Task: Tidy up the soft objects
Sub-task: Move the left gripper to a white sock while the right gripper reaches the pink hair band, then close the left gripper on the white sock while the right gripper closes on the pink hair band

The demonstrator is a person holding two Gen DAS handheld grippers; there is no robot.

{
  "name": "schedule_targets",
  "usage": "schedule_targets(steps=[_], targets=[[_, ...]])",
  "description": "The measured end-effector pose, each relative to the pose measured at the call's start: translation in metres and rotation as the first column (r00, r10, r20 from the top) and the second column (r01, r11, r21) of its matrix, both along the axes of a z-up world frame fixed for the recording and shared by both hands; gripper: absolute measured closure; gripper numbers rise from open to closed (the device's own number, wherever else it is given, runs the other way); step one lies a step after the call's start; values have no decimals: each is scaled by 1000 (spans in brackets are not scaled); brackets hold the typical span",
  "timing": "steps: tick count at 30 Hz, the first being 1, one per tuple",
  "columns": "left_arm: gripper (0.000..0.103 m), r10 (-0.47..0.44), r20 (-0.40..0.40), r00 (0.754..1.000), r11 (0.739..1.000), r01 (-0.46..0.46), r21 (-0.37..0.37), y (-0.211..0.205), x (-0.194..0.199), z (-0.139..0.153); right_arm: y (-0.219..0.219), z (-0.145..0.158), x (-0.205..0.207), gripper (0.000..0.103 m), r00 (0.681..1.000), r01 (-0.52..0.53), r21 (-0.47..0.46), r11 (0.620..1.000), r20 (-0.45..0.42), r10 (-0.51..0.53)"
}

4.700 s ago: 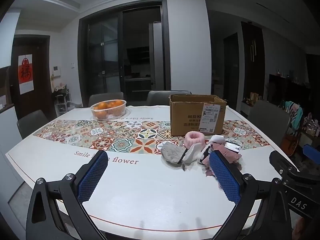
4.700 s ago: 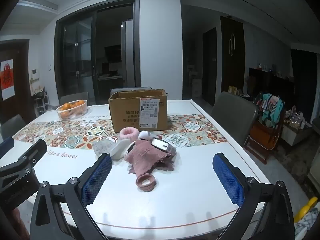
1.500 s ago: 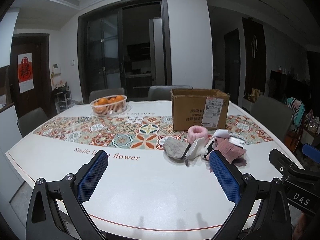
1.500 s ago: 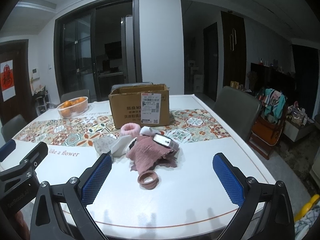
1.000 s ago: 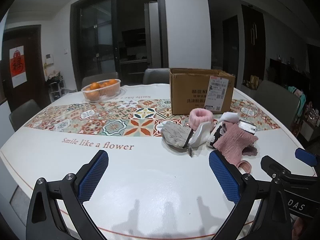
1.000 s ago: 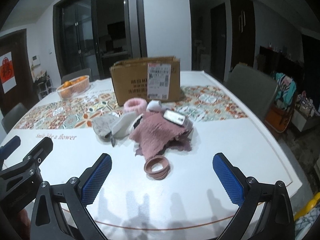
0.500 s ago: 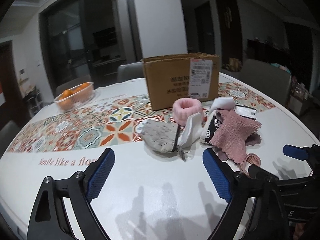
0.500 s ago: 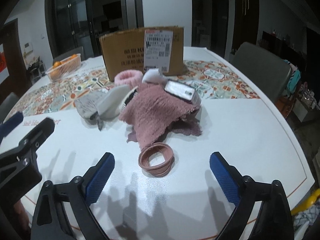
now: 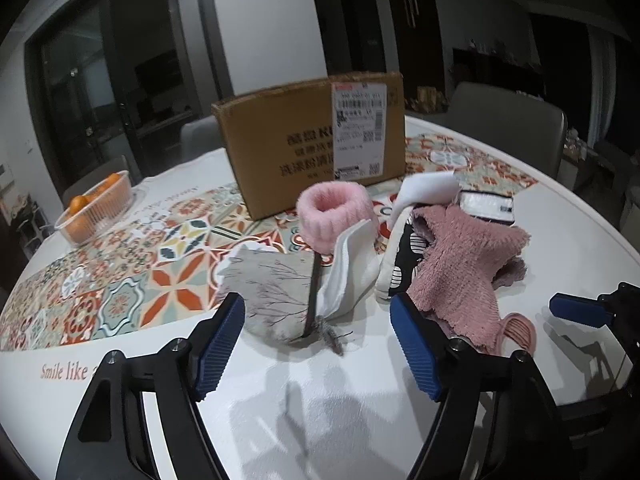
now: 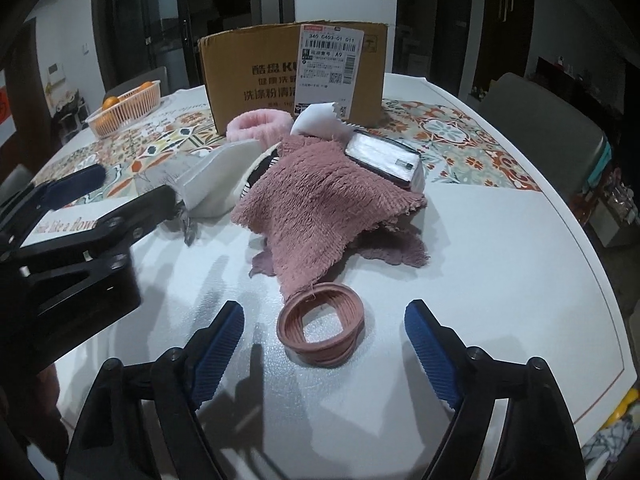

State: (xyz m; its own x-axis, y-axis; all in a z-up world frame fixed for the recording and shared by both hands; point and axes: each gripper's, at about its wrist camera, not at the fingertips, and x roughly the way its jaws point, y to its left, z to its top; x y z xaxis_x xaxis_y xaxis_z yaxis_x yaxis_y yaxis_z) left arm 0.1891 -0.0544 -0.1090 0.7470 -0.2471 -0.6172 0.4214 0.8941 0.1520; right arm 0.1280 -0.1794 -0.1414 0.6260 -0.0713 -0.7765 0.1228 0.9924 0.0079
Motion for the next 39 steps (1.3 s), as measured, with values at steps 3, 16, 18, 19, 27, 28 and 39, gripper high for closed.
schedule_targets(steps=[3,16,18,19,27,28,39], targets=[[37,-18,-26,999,1000,18,14,-7,9,-5,0,-4,5,27,1000,-10,17,1000,-26,10],[75,-6,-113,994,999,12,52,-26,35,-27,-15,-13,22,53,996,25,61,998,-91,-20],[83,0,-130,992,998,8,56,-28,36,-31,-16,-12,23,59,996,24,52,998,-91,-19],[85,1,-136,991,998,7,56,-29,35,-33,-17,-12,23,62,996,23,50,998,-91,-18],[97,18,-129,992,999,-13,34,-31,23,-28,-29,-10,18,76,995,38,75,996,-93,-31],[97,19,-126,992,999,-16,32,-31,21,-26,-29,-10,17,77,995,37,80,996,-96,-30],[98,26,-149,989,1000,-25,4,-34,-3,-19,-36,-9,-6,77,994,32,87,996,-107,-23]])
